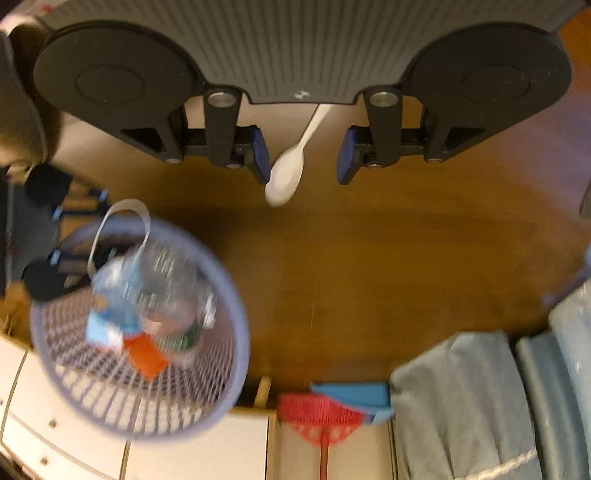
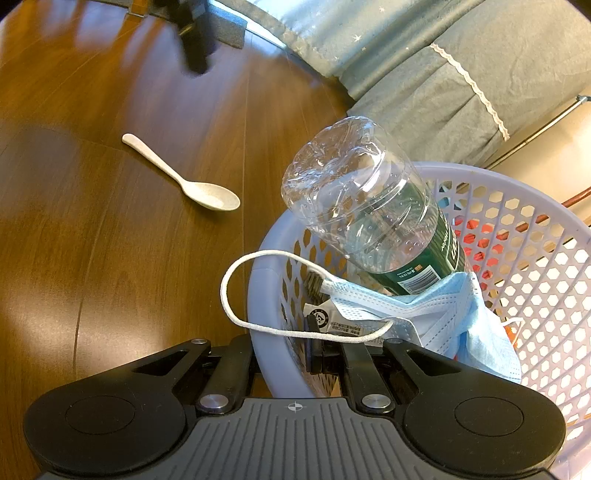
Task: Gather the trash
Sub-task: 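Lower the open left tool to the white plastic spoon and close it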
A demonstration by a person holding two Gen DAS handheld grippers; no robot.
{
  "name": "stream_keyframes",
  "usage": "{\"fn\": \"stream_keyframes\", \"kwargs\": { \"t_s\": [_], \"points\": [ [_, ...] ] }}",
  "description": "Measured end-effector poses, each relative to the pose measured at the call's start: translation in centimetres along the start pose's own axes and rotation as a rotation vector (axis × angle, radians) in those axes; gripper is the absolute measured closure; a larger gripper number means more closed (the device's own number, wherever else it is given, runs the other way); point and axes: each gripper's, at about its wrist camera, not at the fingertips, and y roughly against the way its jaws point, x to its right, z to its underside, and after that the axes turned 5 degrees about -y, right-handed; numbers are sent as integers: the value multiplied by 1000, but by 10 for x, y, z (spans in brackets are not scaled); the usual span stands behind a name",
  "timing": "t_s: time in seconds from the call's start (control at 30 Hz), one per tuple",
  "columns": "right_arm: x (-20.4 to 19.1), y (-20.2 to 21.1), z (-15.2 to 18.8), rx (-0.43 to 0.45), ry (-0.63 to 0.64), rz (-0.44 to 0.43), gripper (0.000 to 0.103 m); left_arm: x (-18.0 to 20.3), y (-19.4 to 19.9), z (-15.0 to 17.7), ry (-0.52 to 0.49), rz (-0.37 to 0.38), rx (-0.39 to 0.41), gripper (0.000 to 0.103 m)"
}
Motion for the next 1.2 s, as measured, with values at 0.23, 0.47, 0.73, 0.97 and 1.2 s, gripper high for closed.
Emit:
{"fn": "stream_keyframes", "kwargs": {
  "t_s": [0.23,0.47,0.73,0.97,1.2],
  "points": [
    [0,0,0,-1,0,0,98,-2,-24,21,0,-17,-62,69],
    [-1,0,0,-5,-3,2,98,1,-34,27,4,-17,-84,69],
    [-1,0,0,-7,-6,5,98,4,-42,32,-3,-13,-103,65],
    [-1,-4,0,-20,-3,20,98,8,-51,30,-24,-15,-96,54],
    [5,-13,0,-35,-12,39,98,14,-71,26,-55,-1,-79,45]
  ]
}}
